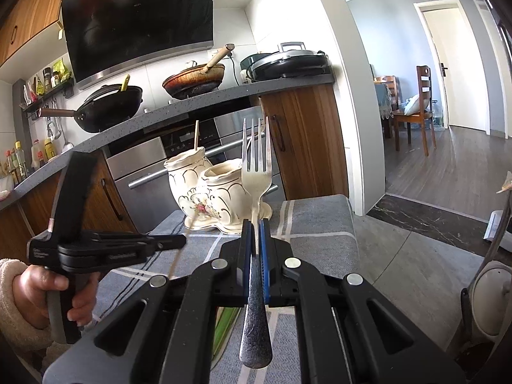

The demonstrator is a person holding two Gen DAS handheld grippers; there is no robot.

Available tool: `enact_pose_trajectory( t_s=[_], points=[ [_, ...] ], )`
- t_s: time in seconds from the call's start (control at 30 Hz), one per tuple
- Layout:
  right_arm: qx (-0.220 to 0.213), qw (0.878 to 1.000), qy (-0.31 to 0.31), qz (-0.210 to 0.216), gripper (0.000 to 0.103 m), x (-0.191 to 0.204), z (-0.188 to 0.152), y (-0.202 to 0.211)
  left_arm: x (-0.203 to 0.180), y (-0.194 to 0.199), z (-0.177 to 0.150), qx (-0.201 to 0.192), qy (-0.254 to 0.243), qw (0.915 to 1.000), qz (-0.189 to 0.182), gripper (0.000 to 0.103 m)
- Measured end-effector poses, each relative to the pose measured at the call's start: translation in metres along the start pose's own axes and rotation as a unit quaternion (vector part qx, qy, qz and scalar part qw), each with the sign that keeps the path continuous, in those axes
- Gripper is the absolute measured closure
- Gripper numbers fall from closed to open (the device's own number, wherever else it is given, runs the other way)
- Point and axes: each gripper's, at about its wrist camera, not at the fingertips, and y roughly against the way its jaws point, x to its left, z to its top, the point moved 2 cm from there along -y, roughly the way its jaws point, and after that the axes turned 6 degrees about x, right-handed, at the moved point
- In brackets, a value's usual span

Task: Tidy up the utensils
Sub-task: 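Carry the silver fork with the right tool while the left tool grasps a chopstick, then drop chopstick into tall cup with left tool while right drops silver fork in small cup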

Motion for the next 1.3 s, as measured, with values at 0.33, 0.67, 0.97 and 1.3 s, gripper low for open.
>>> enact_pose_trajectory(
  t_s=[0.33,0.67,0.97,1.3],
  points=[
    [-0.034,0.999,0.040,-0.008,0.098,0.030,0.041,-0.027,0.026,0.065,0.023,-0.129,-0.005,0.9910,0.036,0.098],
    [-0.091,0.994,0.016,0.057,0.098,0.049,0.122,-0.075,0.063,0.104,0.103,-0.224,0.028,0.9740,0.019,0.098],
    [-0.122,0.991,-0.014,0.061,0.098,0.048,0.145,-0.131,0.083,0.080,0.151,-0.260,0.039,0.9641,0.035,0.098],
    [-0.087,0.995,-0.010,0.038,0.098,0.046,0.128,-0.167,0.102,0.051,0.163,-0.250,0.067,0.9655,0.031,0.098]
  ],
)
